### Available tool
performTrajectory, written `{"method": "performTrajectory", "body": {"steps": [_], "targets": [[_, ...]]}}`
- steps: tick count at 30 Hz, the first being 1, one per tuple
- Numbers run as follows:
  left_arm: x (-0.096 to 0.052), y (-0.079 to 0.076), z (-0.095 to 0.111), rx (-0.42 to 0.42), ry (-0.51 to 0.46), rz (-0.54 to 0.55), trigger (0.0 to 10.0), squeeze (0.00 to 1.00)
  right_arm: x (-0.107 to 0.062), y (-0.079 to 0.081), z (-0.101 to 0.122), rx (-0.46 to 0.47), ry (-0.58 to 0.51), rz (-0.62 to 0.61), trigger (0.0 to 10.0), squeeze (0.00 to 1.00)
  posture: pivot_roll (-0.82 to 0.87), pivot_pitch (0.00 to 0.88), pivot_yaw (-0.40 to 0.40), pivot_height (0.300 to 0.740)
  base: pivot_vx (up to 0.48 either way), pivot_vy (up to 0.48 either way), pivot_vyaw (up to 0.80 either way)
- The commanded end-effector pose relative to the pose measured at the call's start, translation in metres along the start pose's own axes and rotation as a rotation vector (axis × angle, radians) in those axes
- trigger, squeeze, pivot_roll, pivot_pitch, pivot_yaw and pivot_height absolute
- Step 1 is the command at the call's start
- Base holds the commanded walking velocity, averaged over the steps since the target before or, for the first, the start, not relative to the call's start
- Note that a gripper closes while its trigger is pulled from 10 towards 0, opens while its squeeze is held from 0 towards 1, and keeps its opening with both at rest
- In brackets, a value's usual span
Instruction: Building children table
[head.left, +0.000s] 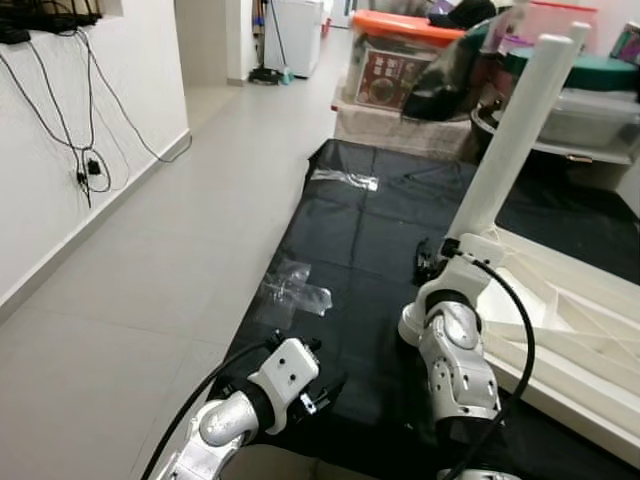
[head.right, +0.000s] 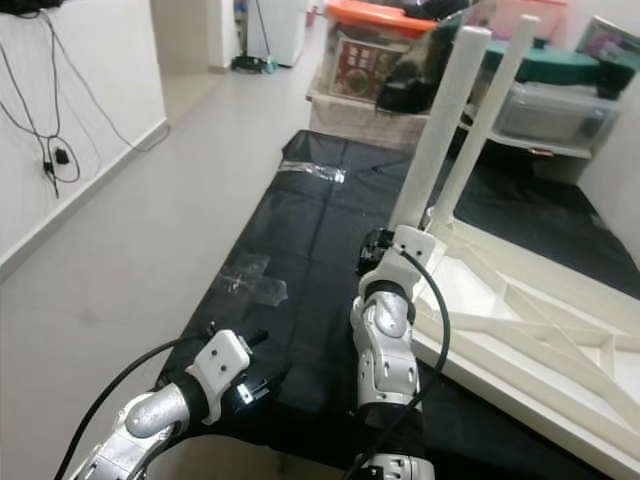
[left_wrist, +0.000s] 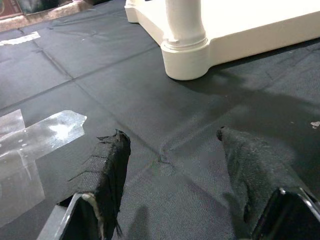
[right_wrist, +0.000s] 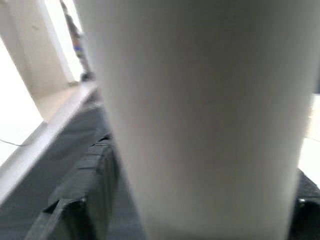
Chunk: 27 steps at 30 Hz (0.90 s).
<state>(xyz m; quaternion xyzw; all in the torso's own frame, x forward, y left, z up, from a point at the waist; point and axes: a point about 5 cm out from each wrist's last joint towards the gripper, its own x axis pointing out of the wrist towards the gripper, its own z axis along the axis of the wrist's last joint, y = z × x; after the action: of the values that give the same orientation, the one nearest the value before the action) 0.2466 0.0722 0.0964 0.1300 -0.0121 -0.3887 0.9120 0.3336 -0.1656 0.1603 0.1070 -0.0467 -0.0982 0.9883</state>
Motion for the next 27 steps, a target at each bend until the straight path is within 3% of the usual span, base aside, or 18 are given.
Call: {"method": "performTrajectory", "body": {"steps": [1, 2, 3, 4, 7, 8, 9, 10, 12, 13, 15, 19, 20, 21, 22, 23, 26, 27], "targets": [[0.001, -0.001, 0.001, -0.002, -0.009, -0.007, 10.0, 0.0, 0.008, -0.016, 0.007, 0.007, -0.01, 0.148, 10.0, 0.0, 0.15, 0.0, -0.125, 0.74, 0.0, 0.0, 0.0], [0.001, -0.001, 0.001, -0.003, -0.009, -0.006, 10.0, 0.0, 0.012, -0.023, 0.011, 0.008, -0.005, 0.229, 10.0, 0.0, 0.15, 0.0, -0.125, 0.74, 0.0, 0.0, 0.0], [0.001, -0.001, 0.001, -0.003, -0.009, -0.006, 10.0, 0.0, 0.012, -0.023, 0.011, 0.008, -0.005, 0.229, 10.0, 0.0, 0.15, 0.0, -0.125, 0.74, 0.0, 0.0, 0.0], [0.002, -0.001, 0.001, -0.003, -0.01, -0.007, 10.0, 0.0, 0.015, -0.028, 0.016, 0.017, 0.026, 0.367, 10.0, 0.0, 0.14, 0.0, -0.12, 0.74, 0.0, 0.0, 0.0], [0.002, -0.001, 0.001, -0.003, -0.01, -0.008, 10.0, 0.0, 0.017, -0.031, 0.02, 0.021, 0.049, 0.45, 10.0, 0.0, 0.14, 0.0, -0.12, 0.74, 0.0, 0.0, 0.0], [0.003, -0.001, 0.001, -0.002, -0.01, -0.009, 10.0, 0.0, 0.018, -0.033, 0.025, 0.022, 0.074, 0.563, 10.0, 0.0, 0.14, 0.0, -0.119, 0.74, 0.0, 0.0, 0.0], [0.004, -0.001, 0.001, 0.0, -0.011, -0.012, 10.0, 0.0, 0.017, -0.034, 0.033, 0.007, 0.13, 0.8, 10.0, 0.0, 0.14, 0.0, -0.119, 0.74, 0.0, 0.0, 0.0], [0.004, -0.001, 0.001, 0.0, -0.011, -0.012, 10.0, 0.0, 0.017, -0.034, 0.033, 0.007, 0.13, 0.8, 10.0, 0.0, 0.14, 0.0, -0.119, 0.74, 0.0, 0.0, 0.0], [0.005, -0.001, 0.001, 0.002, -0.011, -0.01, 10.0, 0.0, 0.014, -0.027, 0.034, -0.048, 0.228, 1.056, 10.0, 0.0, 0.16, 0.0, -0.132, 0.74, 0.0, 0.0, 0.0], [0.005, -0.001, 0.001, 0.002, -0.011, -0.01, 10.0, 0.0, 0.014, -0.027, 0.034, -0.048, 0.228, 1.056, 10.0, 0.0, 0.16, 0.0, -0.132, 0.74, 0.0, 0.0, 0.0], [0.005, -0.001, 0.001, 0.003, -0.012, -0.006, 10.0, 0.0, 0.013, -0.016, 0.032, -0.079, 0.293, 1.193, 10.0, 0.0, 0.17, 0.0, -0.144, 0.74, 0.0, 0.0, 0.0], [0.005, -0.002, 0.001, 0.003, -0.012, -0.004, 10.0, 0.0, 0.016, -0.008, 0.029, -0.1, 0.332, 1.267, 10.0, 0.0, 0.17, 0.0, -0.144, 0.74, 0.0, 0.0, 0.0], [0.004, -0.001, 0.002, 0.003, -0.015, -0.001, 10.0, 0.0, 0.019, 0.001, 0.021, -0.152, 0.376, 1.298, 10.0, 0.0, 0.18, 0.0, -0.144, 0.74, 0.0, 0.0, 0.0], [0.004, -0.002, 0.002, 0.003, -0.016, 0.0, 10.0, 0.0, 0.019, 0.005, 0.017, -0.182, 0.384, 1.298, 8.2, 0.0, 0.18, 0.0, -0.145, 0.74, 0.0, 0.0, 0.0], [0.004, -0.002, 0.002, 0.003, -0.016, 0.0, 10.0, 0.0, 0.019, 0.005, 0.017, -0.182, 0.384, 1.298, 8.2, 0.0, 0.18, 0.0, -0.145, 0.74, 0.0, 0.0, 0.0], [0.004, -0.002, 0.003, 0.002, -0.02, 0.004, 10.0, 0.0, 0.022, 0.009, 0.014, -0.211, 0.365, 1.262, 0.0, 0.0, 0.18, 0.0, -0.147, 0.74, 0.0, 0.0, 0.0], [0.003, -0.001, 0.003, 0.001, -0.022, 0.007, 10.0, 0.0, 0.025, 0.01, 0.013, -0.215, 0.337, 1.21, 0.0, 0.0, 0.18, 0.0, -0.147, 0.74, 0.0, 0.0, 0.0], [0.002, -0.001, 0.005, -0.001, -0.034, 0.018, 10.0, 0.0, 0.034, 0.005, 0.013, -0.217, 0.282, 1.026, 0.0, 0.0, 0.18, 0.0, -0.142, 0.74, 0.0, 0.0, 0.0]]}}
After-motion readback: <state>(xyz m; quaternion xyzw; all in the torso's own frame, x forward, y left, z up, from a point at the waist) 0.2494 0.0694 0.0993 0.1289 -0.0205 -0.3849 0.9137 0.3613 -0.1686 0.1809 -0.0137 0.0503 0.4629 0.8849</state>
